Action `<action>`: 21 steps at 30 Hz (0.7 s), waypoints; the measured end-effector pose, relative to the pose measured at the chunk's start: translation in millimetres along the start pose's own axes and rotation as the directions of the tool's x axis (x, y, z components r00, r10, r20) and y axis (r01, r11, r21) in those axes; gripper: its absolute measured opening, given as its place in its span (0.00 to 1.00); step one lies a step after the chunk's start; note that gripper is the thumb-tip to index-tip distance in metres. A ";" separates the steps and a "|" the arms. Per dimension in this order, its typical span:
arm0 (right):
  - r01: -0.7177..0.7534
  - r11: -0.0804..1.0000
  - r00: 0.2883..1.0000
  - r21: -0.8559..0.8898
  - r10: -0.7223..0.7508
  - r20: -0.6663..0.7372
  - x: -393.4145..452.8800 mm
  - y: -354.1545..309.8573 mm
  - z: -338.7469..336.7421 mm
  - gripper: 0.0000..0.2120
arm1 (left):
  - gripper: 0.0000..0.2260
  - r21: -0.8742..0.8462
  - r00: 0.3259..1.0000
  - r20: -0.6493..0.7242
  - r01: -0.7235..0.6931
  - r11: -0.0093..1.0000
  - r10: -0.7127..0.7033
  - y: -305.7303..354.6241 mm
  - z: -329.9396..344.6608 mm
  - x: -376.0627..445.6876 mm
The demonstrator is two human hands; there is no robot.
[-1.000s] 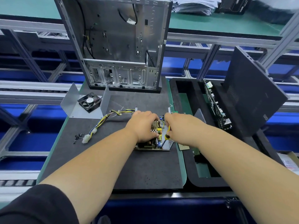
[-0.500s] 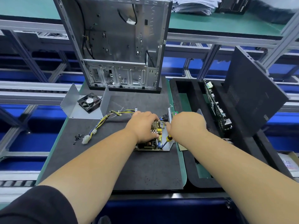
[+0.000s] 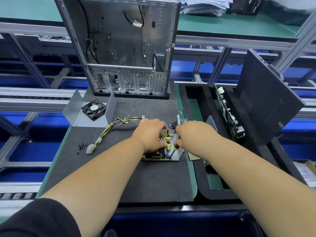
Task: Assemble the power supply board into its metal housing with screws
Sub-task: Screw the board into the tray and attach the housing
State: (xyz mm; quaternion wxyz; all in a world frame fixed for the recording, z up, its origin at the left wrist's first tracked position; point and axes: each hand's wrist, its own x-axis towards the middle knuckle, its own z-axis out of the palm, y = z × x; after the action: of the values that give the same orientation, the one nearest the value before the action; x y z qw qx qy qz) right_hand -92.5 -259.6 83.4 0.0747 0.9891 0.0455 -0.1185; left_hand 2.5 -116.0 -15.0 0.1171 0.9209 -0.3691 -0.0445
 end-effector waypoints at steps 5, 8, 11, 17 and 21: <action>-0.152 0.977 0.983 -0.151 0.134 -0.127 3.4 -8.7 12.2 0.23 | 0.28 -0.006 1.000 0.000 0.000 1.000 0.000 -0.2 0.2 0.6; -0.156 0.983 0.980 -0.102 0.141 -0.139 3.5 -14.1 16.0 0.25 | 0.26 -0.011 1.000 -0.006 -0.002 1.000 0.002 -0.2 0.7 0.6; -0.093 0.993 0.984 0.068 0.102 -0.144 2.0 -13.5 12.7 0.16 | 0.25 -0.003 1.000 -0.013 -0.009 1.000 0.009 -0.2 1.0 0.2; 0.049 0.995 0.996 0.082 -0.043 -0.076 -5.9 -1.9 -1.8 0.10 | 0.28 0.012 1.000 -0.002 -0.008 1.000 0.008 -0.7 0.2 1.1; 0.034 0.999 0.998 -0.006 -0.034 -0.060 -3.0 -2.8 -0.8 0.09 | 0.28 0.024 1.000 -0.002 -0.014 1.000 0.014 -0.5 0.0 1.1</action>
State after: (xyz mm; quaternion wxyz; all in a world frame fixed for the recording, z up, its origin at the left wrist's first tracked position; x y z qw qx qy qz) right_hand -95.6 -256.9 84.5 0.0736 0.9911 0.0648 -0.0898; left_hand 3.7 -116.4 -15.1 0.1066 0.9198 -0.3757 -0.0384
